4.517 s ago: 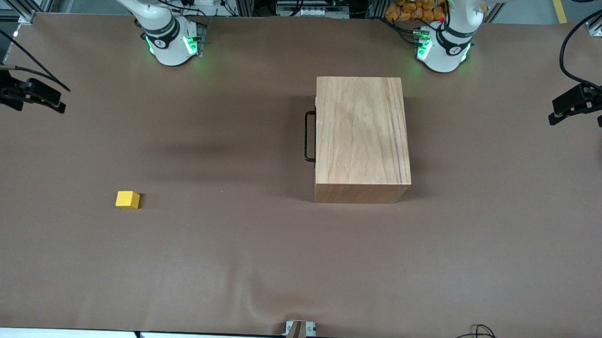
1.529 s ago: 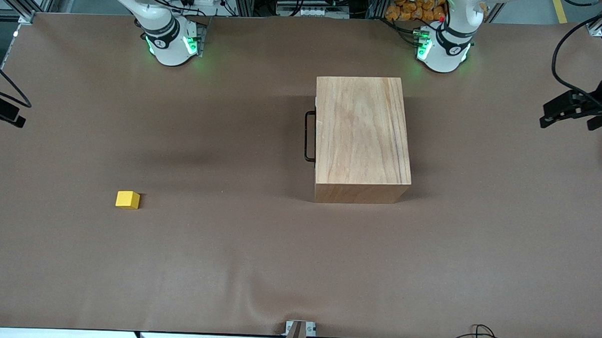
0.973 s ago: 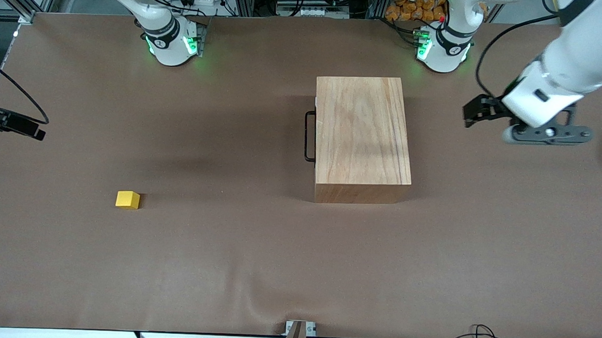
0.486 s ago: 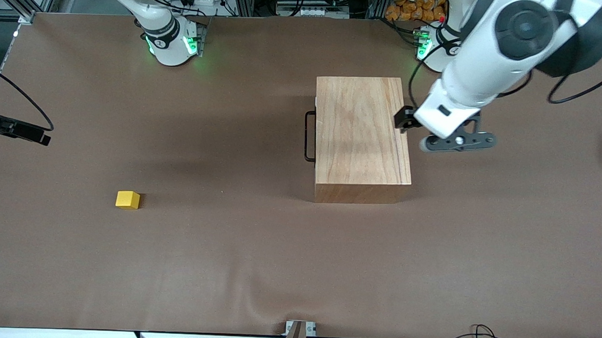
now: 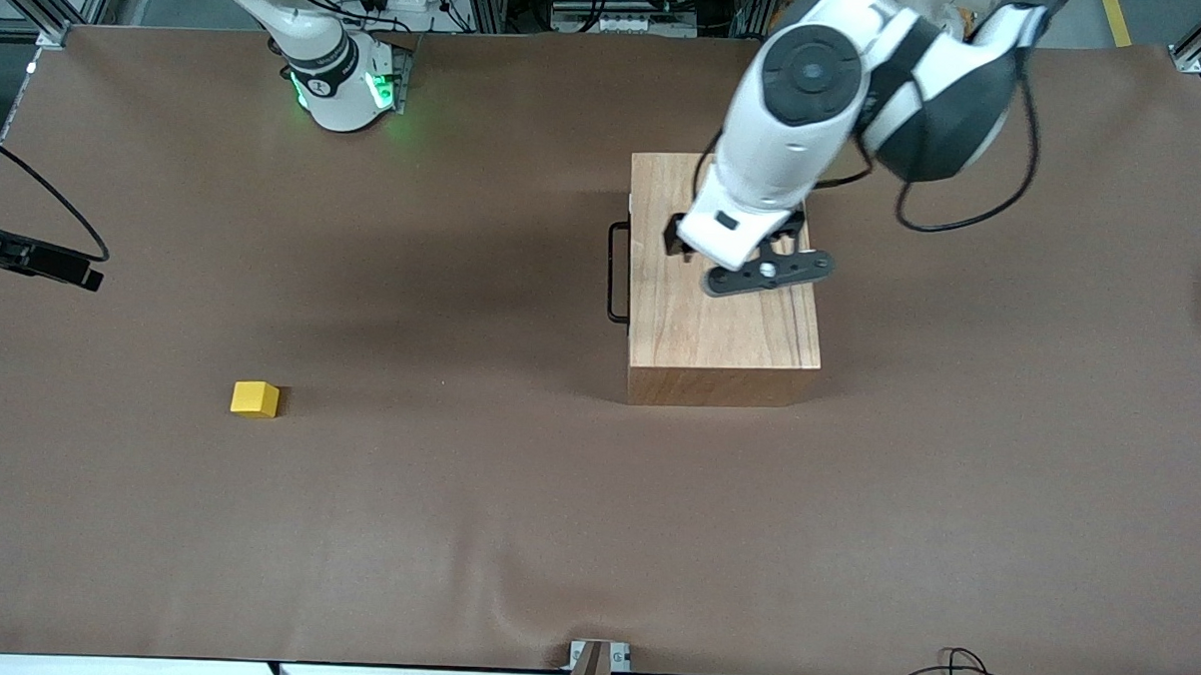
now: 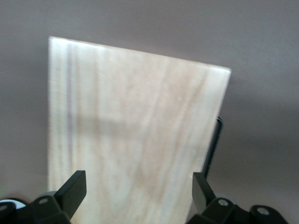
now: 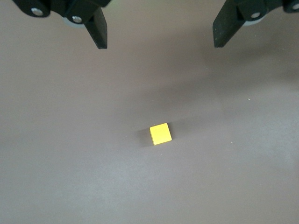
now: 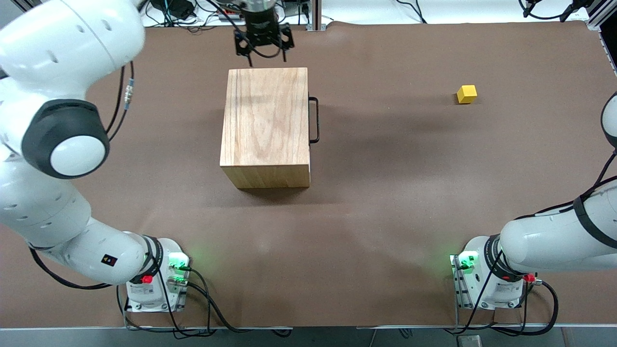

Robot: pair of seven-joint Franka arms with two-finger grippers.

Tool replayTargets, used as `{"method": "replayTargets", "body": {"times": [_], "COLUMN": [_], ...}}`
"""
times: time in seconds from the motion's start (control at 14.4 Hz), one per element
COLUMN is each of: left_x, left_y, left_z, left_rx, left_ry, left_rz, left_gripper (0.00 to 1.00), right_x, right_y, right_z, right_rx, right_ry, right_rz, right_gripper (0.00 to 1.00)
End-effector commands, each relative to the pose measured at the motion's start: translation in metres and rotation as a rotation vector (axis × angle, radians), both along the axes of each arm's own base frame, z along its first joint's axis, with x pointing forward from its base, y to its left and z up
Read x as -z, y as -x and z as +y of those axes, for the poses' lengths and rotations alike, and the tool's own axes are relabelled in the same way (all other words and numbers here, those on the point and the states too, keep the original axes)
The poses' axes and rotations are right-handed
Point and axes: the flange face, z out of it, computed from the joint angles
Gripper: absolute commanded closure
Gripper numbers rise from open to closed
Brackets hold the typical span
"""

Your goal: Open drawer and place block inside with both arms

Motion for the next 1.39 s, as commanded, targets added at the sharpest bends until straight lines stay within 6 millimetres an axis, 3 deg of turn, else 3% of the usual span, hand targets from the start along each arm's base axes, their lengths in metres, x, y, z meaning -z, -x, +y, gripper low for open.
{"method": "replayTargets", "body": {"times": [0.0, 0.21, 0.28, 0.42, 0.56, 0.69, 0.9, 1.11, 1.32], "left_x": [0.006, 0.029, 0.043, 0.06, 0.085, 0.112, 0.127, 0.145, 0.161], "left_y": [0.015, 0.033, 0.045, 0.045, 0.063, 0.074, 0.088, 0.091, 0.094], "left_z": [-0.044, -0.087, -0.106, -0.122, -0.151, -0.167, -0.187, -0.19, -0.189], "left_rx": [0.048, 0.041, 0.057, 0.042, 0.016, 0.022, 0.042, 0.082, 0.156], "left_ry": [-0.027, -0.008, -0.012, 0.018, 0.03, -0.007, -0.036, -0.094, -0.158], "left_rz": [-0.042, -0.077, -0.078, -0.095, -0.104, -0.131, -0.161, -0.2, -0.218], "left_gripper": [0.0, 0.0, 0.0, 0.0, 0.0, 0.0, 0.0, 0.0, 0.0], "right_x": [0.007, 0.049, 0.058, 0.071, 0.084, 0.094, 0.1, 0.099, 0.114], "right_y": [-0.009, -0.023, -0.026, -0.031, -0.035, -0.038, -0.036, -0.034, -0.046], "right_z": [0.001, 0.0, 0.001, 0.011, 0.017, 0.019, 0.024, 0.005, 0.013], "right_rx": [0.005, 0.007, 0.006, -0.012, -0.021, -0.022, -0.033, 0.002, 0.0], "right_ry": [-0.014, -0.019, -0.022, -0.025, -0.023, -0.026, -0.029, -0.054, -0.067], "right_rz": [0.012, 0.082, 0.095, 0.115, 0.136, 0.149, 0.169, 0.153, 0.073], "right_gripper": [0.0, 0.0, 0.0, 0.0, 0.0, 0.0, 0.0, 0.0, 0.0]}}
